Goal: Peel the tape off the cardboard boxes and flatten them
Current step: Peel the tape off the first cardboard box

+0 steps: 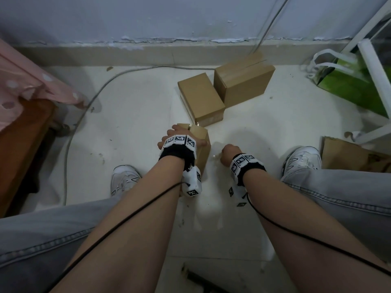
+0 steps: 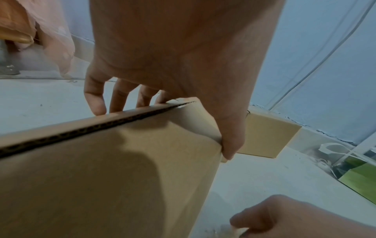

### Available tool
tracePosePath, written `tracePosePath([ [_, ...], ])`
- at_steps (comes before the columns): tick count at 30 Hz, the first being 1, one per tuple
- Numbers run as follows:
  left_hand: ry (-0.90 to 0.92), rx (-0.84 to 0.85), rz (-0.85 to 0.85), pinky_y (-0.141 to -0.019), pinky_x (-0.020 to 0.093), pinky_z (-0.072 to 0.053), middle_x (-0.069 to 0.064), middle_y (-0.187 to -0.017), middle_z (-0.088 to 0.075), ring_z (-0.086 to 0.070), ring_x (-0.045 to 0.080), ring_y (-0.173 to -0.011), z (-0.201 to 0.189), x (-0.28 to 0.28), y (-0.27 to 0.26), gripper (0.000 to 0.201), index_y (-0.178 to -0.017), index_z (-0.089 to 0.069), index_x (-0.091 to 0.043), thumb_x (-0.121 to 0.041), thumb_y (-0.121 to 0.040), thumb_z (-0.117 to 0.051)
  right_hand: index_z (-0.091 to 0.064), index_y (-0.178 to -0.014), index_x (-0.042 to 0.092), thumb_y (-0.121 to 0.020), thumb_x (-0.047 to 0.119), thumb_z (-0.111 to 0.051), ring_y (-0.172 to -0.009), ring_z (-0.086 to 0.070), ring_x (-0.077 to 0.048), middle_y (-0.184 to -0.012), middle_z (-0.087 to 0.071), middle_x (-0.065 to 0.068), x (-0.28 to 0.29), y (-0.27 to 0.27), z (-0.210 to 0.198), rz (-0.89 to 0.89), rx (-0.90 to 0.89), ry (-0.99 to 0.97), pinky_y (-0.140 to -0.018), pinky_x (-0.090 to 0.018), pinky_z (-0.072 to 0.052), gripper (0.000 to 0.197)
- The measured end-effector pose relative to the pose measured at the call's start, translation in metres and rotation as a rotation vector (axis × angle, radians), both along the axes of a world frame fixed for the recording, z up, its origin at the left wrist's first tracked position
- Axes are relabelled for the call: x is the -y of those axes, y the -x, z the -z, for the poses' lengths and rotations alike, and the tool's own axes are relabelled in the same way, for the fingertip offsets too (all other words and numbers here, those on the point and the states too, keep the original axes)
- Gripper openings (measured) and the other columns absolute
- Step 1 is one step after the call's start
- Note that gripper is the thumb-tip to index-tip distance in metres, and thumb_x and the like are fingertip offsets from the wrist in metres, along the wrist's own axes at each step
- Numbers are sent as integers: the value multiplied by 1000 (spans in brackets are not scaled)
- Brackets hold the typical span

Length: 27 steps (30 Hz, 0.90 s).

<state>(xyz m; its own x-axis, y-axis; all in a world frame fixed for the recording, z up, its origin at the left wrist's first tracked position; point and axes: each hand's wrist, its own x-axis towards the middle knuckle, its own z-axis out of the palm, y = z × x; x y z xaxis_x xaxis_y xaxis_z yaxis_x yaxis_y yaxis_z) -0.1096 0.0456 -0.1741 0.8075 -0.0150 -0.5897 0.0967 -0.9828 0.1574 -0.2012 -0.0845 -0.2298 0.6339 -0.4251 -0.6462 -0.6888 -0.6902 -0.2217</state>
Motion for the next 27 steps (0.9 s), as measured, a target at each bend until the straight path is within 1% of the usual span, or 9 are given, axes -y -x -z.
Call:
tracePosePath([
  [2,32,-17,18,-97,50,-45,9,-116,-45,-49,34,-116,-12,-2,5,118,-134,-33,-16,-72,-37,-71,-53,-131,2,-96,12,-48,-119,-56,-37,-131,-57,-21,3,0,-3,91,52,-42,-92,-38,-48,37],
  [5,76,-73,39,-93,49,-50,8,-109,-43,-54,33,-110,-26,-3,7,111,-133,-33,-15,-60,-43,-81,-33,-146,7,-94,13,-50,-121,-53,-39,-134,-52,-23,5,2,-18,232,78,-88,-90,-39,-47,55],
  [8,125,-78,65,-86,42,-54,10,-111,-47,-56,31,-103,-47,-3,5,104,-133,-29,-9,-47,-54,-84,-47,-135,0,-97,17,-48,-116,-57,-38,-133,-55,-21,12,-9,-49,295,123,-142,-89,-35,-48,42],
  [11,192,-80,49,-84,40,-52,12,-119,-49,-56,32,-105,-71,-3,4,104,-136,-22,-6,-40,-61,-85,-55,-130,2,-99,29,-43,-111,-59,-36,-132,-56,-20,18,-28,-91,302,205,-299,-98,-43,-49,43],
  [13,244,-71,40,-80,37,-50,13,-124,-47,-54,33,-111,-84,-6,4,104,-136,-19,-7,-37,-63,-86,-54,-135,11,-98,37,-44,-109,-56,-29,-134,-55,-12,17,-37,-117,241,239,-324,-98,-39,-48,47],
  [16,360,-16,72,-69,36,-50,10,-118,-47,-55,31,-105,-90,-13,1,98,-125,-25,-11,-29,-55,-91,-39,-147,18,-90,47,-51,-117,-52,-25,-145,-46,-6,17,-47,-140,99,201,-332,-96,-38,-45,65],
  [19,446,29,111,-82,41,-53,10,-120,-46,-54,32,-109,-87,-27,-1,107,-135,-21,-17,-19,-55,-91,-42,-143,15,-88,43,-63,-110,-58,-26,-136,-54,-9,19,-44,-153,107,235,-269,-91,-39,-51,66],
  [23,437,-72,120,-93,44,-51,13,-133,-49,-53,35,-118,-79,-48,0,123,-150,-6,-23,-21,-61,-90,-34,-151,19,-85,32,-72,-123,-55,-30,-142,-50,-9,14,-30,-148,217,310,-338,-101,-47,-50,77],
  [27,490,-110,-22,-91,47,-53,11,-130,-49,-56,36,-114,-72,-56,3,117,-150,-9,-21,-43,-64,-87,-45,-144,23,-84,21,-72,-111,-61,-30,-134,-56,-10,-2,-22,-134,207,364,-342,-84,-43,-60,66],
])
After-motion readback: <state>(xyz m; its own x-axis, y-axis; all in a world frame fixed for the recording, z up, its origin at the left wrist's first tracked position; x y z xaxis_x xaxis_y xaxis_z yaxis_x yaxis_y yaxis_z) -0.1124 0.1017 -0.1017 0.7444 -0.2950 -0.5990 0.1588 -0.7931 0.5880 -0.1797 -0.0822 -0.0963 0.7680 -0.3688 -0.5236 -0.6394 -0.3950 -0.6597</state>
